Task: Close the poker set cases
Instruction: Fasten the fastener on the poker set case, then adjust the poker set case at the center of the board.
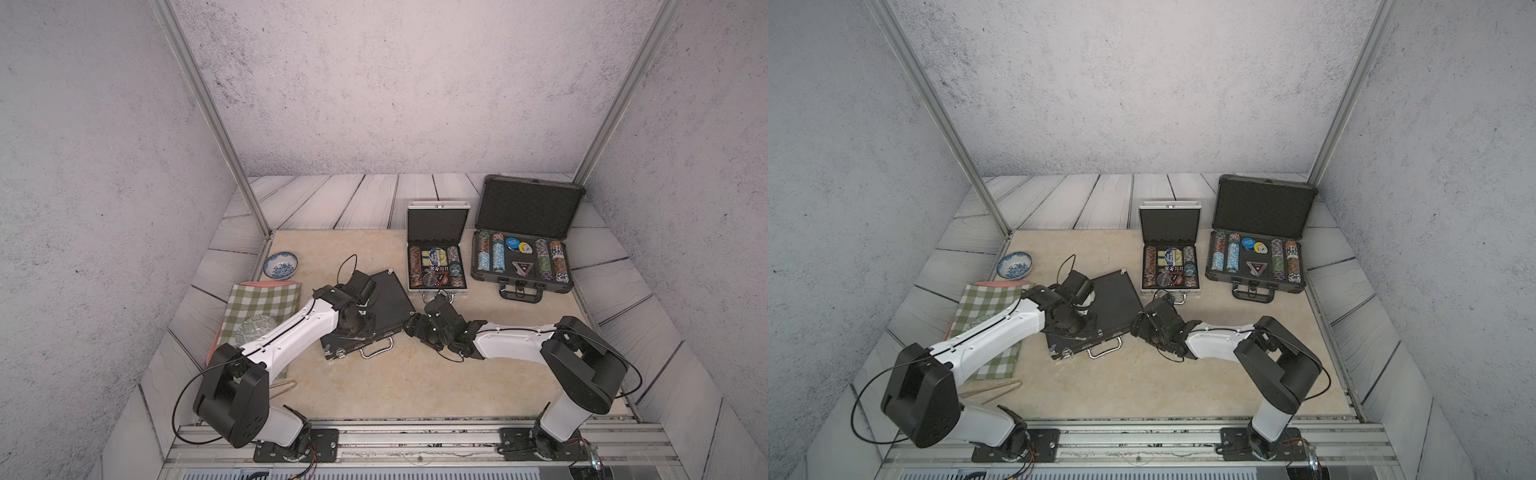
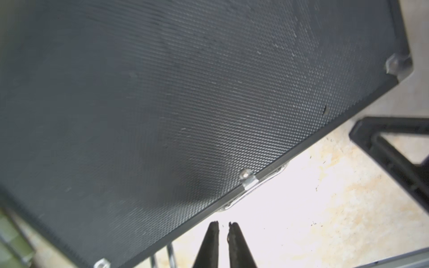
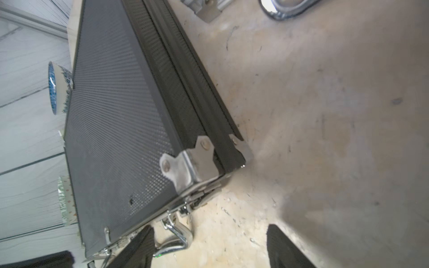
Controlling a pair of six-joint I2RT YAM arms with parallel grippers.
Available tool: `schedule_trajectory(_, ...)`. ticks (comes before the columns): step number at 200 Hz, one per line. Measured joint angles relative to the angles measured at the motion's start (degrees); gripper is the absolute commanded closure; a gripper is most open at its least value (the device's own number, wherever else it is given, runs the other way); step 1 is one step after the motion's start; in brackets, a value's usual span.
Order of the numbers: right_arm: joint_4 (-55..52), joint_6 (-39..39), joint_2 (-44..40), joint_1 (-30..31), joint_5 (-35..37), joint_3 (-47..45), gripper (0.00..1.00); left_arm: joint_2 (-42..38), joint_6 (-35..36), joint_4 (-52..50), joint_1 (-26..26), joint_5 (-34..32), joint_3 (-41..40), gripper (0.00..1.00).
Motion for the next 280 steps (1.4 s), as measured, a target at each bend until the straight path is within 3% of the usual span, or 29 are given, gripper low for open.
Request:
schedule_trajectory(18,-4.6,-6.2,-0.8,0.0,-0.5,2.4,0.29,-2.9,-1.4,-1.6,0.3,-2.2,0.0,0.70)
schedule_trajectory(35,-7.8,-11.6,-1.4,0.2,-1.6,5.9,0.34,-5.3,-3.0,-2.8,0.7,-3.4,-0.1,0.69)
schedule_trajectory(64,-11.3,-18.2,-1.6,0.9,-4.4,12.9,0.40,-8.9,-6.6,-3.6,2.8,-3.2,-2.0,0.90)
schedule_trajectory(86,-12.9,-22.1,-1.4,2.4,-6.0,17.1,0.48,-10.6,-8.9,-5.7,3.6,-3.0,-3.1,1.00)
schedule_trajectory(113,-14.7,-25.6,1.8,4.0,-7.6,22.5,0.57,-12.0,-10.1,-7.5,4.2,-2.5,-4.3,1.00)
schedule_trajectory(177,-20.0,-31.8,10.5,7.5,-9.3,32.5,0.57,-12.3,-11.5,-7.8,6.5,1.4,-9.3,1.00)
schedule_trajectory(231,-21.4,-33.7,14.2,7.6,-9.5,35.5,0.56,-9.3,-11.5,-5.9,6.6,2.9,-10.9,1.00)
schedule_trajectory(271,-21.5,-34.1,15.3,7.6,-9.5,35.5,0.54,-10.5,-9.1,-6.6,6.6,1.5,-10.6,0.47)
schedule_trajectory(280,-21.5,-34.1,15.5,7.6,-9.3,35.5,0.54,-11.3,-7.5,-7.5,6.6,0.7,-9.7,0.31)
